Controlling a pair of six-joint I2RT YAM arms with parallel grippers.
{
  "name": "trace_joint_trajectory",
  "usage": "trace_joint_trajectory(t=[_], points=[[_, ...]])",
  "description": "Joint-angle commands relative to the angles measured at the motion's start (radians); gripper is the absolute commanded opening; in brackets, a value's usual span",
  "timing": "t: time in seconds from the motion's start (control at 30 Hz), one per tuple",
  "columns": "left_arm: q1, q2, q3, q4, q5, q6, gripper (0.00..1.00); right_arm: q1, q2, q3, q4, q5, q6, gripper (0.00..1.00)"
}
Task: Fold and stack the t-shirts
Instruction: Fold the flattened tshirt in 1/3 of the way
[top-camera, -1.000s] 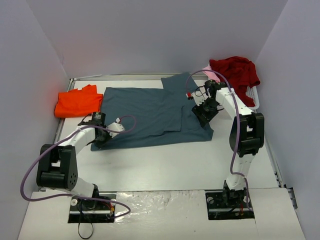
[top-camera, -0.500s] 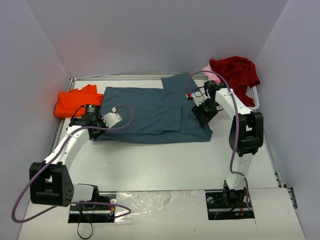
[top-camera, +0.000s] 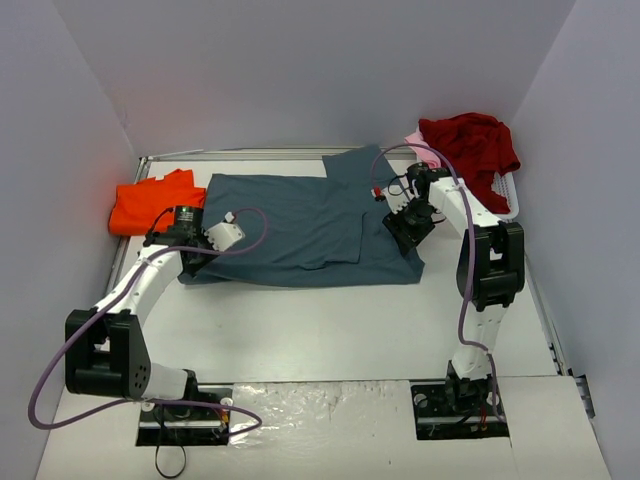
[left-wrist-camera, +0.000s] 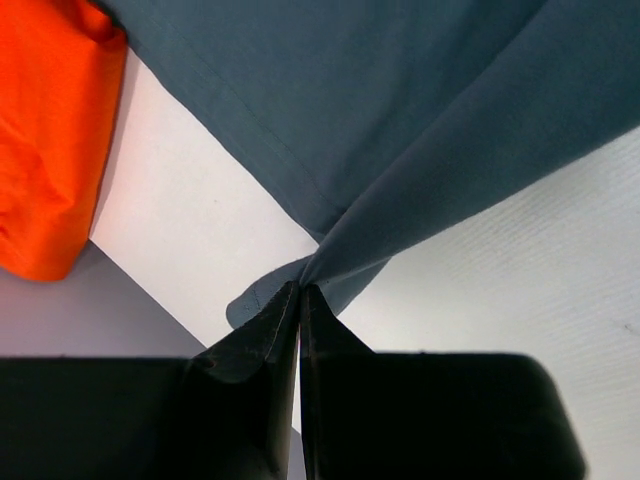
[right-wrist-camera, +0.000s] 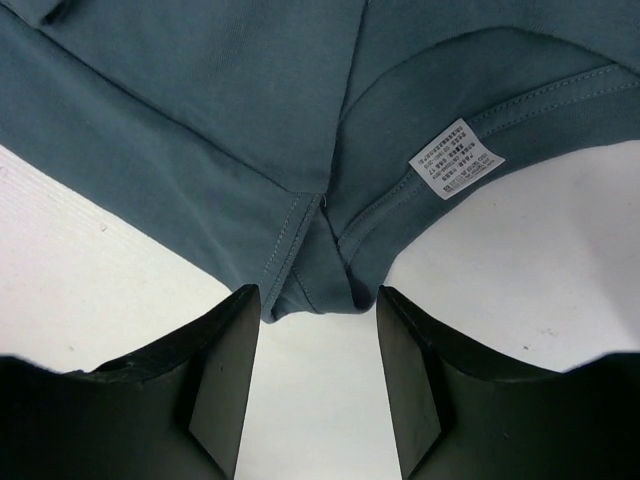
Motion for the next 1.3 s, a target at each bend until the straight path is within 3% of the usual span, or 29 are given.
trace_joint_trajectory(t=[0.0, 0.77, 0.97, 1.27], points=[[-0.012, 0.009, 0.038, 0.078, -0.033, -0.031, 0.02, -0.002, 0.015, 0.017, -0.028, 0.008, 0.015, 0.46], [-0.053, 0.313, 0.073, 0.393, -0.114, -0.163, 0.02, 0.000, 0.067, 0.111, -0.031, -0.038, 0.033, 0.48], [-0.055, 0.397, 0.084, 0.399, -0.140, -0.179, 0.02, 0.007, 0.118, 0.206, -0.049, -0.081, 0.036, 0.48], [-0.056, 0.405, 0.061, 0.410, -0.145, -0.186, 0.02, 0.053, 0.235, 0.266, -0.070, -0.121, 0.016, 0.47]])
